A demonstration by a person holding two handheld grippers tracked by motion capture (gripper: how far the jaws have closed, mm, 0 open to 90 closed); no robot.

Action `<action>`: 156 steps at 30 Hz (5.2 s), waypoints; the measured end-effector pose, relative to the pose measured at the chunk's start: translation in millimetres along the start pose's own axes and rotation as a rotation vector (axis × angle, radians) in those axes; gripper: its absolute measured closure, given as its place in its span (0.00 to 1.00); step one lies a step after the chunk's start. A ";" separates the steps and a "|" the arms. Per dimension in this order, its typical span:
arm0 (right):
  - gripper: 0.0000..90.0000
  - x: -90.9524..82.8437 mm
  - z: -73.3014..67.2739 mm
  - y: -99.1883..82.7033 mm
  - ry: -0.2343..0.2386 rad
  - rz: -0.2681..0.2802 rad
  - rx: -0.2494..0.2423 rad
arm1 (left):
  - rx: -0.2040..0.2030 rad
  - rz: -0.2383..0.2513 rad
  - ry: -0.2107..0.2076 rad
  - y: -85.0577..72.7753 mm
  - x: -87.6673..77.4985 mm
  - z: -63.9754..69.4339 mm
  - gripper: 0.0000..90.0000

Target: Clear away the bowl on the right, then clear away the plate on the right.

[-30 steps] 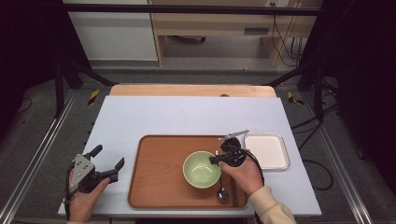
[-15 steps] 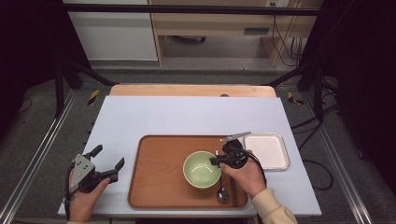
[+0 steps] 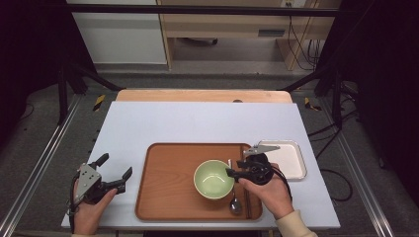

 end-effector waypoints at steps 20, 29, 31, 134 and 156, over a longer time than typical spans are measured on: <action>0.13 -33.8 19.3 -10.0 -0.068 0.164 -0.010 | -0.004 0.017 0.012 -0.3 -0.8 0.3 0.07; 0.08 -54.7 44.4 -24.6 -0.133 0.211 0.019 | -0.007 0.019 0.006 -0.4 -0.4 1.3 0.07; 0.08 -58.5 49.8 -27.6 -0.150 0.217 0.029 | -0.007 0.020 0.006 -0.3 -0.7 0.8 0.07; 0.88 -83.6 165.2 -113.8 -0.328 0.056 0.552 | 0.009 0.011 0.007 0.1 2.6 4.4 0.06; 0.97 -79.4 162.0 -109.0 -0.401 0.052 0.588 | 0.012 0.008 0.016 0.1 2.3 2.7 0.07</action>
Point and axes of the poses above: each handheld gripper's, and its own axes: x roughly forward along the jaws, y roughly out of its top, z roughly to its right, the point moved 1 cm from there along x, roughly forward along the jaws, and after that the axes turned 4 degrees about -x, right-handed, at the moved point
